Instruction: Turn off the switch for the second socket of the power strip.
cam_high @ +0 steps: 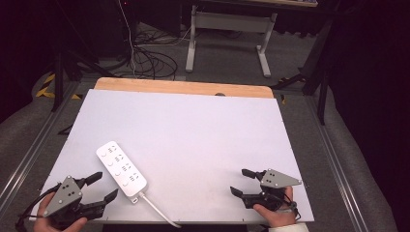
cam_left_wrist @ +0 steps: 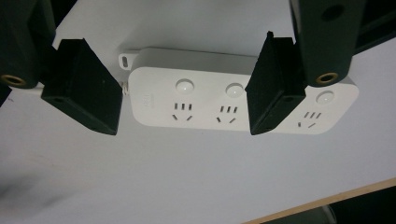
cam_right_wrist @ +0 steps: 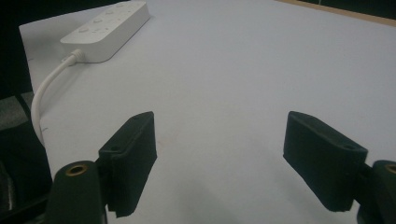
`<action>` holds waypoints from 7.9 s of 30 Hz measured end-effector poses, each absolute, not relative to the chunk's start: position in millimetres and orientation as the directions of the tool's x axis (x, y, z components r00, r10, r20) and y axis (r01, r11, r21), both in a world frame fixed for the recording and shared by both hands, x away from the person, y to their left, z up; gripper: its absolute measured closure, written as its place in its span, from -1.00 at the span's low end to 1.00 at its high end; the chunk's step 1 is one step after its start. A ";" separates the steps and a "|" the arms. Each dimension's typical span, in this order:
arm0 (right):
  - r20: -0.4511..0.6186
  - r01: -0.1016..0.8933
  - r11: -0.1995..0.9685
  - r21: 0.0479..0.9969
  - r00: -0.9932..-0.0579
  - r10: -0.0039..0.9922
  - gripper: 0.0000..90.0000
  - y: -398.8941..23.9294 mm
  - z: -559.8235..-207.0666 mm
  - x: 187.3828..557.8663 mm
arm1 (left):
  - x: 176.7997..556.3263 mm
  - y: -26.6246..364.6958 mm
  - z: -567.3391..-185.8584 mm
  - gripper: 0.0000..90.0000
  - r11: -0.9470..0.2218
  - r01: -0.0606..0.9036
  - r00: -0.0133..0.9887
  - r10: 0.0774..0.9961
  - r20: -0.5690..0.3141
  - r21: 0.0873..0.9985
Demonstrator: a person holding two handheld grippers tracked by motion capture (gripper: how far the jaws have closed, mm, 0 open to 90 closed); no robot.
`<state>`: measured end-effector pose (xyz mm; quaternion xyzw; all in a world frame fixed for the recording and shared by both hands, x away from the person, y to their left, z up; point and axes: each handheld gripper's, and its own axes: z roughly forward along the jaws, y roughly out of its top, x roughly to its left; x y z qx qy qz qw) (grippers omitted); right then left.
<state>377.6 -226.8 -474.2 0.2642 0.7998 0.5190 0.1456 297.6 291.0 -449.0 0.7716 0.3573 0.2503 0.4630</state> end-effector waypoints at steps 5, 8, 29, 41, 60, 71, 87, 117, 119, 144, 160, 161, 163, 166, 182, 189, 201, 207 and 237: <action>0.043 0.272 0.323 0.906 -0.819 0.572 -0.41 -226.5 -474.3 377.7 | 298.6 289.8 -445.1 -0.33 -0.327 0.316 0.630 0.774 0.060 0.891; 0.043 0.273 0.324 0.906 -0.820 0.571 -0.41 -226.0 -474.6 377.6 | 301.3 287.2 -440.9 -0.29 -0.340 0.329 0.639 0.767 0.057 0.881; 0.041 0.277 0.338 0.899 -0.824 0.565 -0.41 -223.9 -476.1 378.4 | 316.9 277.5 -422.1 -0.20 -0.357 0.335 0.665 0.745 0.050 0.872; 0.039 0.280 0.344 0.896 -0.822 0.567 -0.40 -223.7 -476.9 378.9 | 331.1 274.0 -415.0 -0.20 -0.349 0.343 0.671 0.741 0.032 0.872; 0.038 0.280 0.335 0.900 -0.815 0.578 -0.37 -226.2 -476.6 379.4 | 351.6 274.8 -410.2 -0.05 -0.344 0.351 0.657 0.753 0.033 0.871; 0.039 0.279 0.337 0.899 -0.818 0.575 -0.33 -226.7 -476.6 379.3 | 352.9 280.5 -408.4 0.82 -0.346 0.393 0.680 0.733 -0.016 0.852; 0.041 0.279 0.334 0.900 -0.818 0.574 -0.31 -227.1 -476.7 379.6 | 365.4 277.7 -409.1 1.00 -0.377 0.576 0.578 0.815 -0.036 0.725; 0.035 0.280 0.346 0.895 -0.818 0.574 -0.30 -226.9 -477.3 380.0 | 385.4 267.3 -430.7 1.00 -0.426 0.712 0.522 0.853 -0.016 0.558; 0.038 0.282 0.344 0.896 -0.819 0.573 -0.30 -226.6 -477.4 379.9 | 386.3 267.2 -432.2 1.00 -0.424 0.721 0.518 0.855 -0.019 0.548; 0.040 0.283 0.344 0.895 -0.820 0.571 -0.30 -226.5 -477.9 380.2 | 390.6 264.0 -440.8 1.00 -0.438 0.725 0.518 0.855 -0.002 0.532; 0.040 0.285 0.345 0.894 -0.820 0.571 -0.30 -226.8 -477.8 380.0 | 390.2 263.6 -444.3 1.00 -0.435 0.726 0.514 0.858 0.000 0.533; 0.040 0.284 0.345 0.894 -0.820 0.571 -0.30 -226.8 -477.9 380.1 | 390.2 263.9 -444.2 1.00 -0.433 0.728 0.511 0.859 -0.001 0.533; 0.040 0.284 0.345 0.894 -0.820 0.571 -0.30 -226.8 -477.8 380.0 | 390.2 264.4 -444.5 0.99 -0.426 0.730 0.509 0.861 -0.009 0.534; 0.040 0.284 0.345 0.894 -0.820 0.571 -0.30 -226.9 -477.8 380.0 | 390.2 264.5 -444.7 0.99 -0.424 0.730 0.508 0.861 -0.010 0.535; 0.041 0.283 0.344 0.895 -0.821 0.570 -0.30 -226.9 -477.6 379.4 | 387.8 261.9 -445.8 1.00 -0.418 0.729 0.496 0.868 0.002 0.542; 0.037 0.280 0.346 0.895 -0.822 0.569 -0.30 -226.9 -477.7 379.4 | 387.6 262.8 -446.2 1.00 -0.413 0.730 0.492 0.871 0.002 0.545; 0.042 0.283 0.344 0.895 -0.822 0.569 -0.30 -226.4 -477.8 379.2 | 386.9 261.9 -447.3 1.00 -0.426 0.723 0.498 0.867 0.017 0.544; 0.040 0.283 0.344 0.895 -0.820 0.571 -0.31 -226.6 -477.7 379.4 | 384.3 264.7 -443.8 1.00 -0.440 0.701 0.519 0.855 0.022 0.561; 0.051 0.297 0.342 0.891 -0.815 0.577 -0.30 -226.3 -479.7 381.0 | 367.0 258.1 -411.0 0.68 -0.476 0.583 0.608 0.793 0.035 0.659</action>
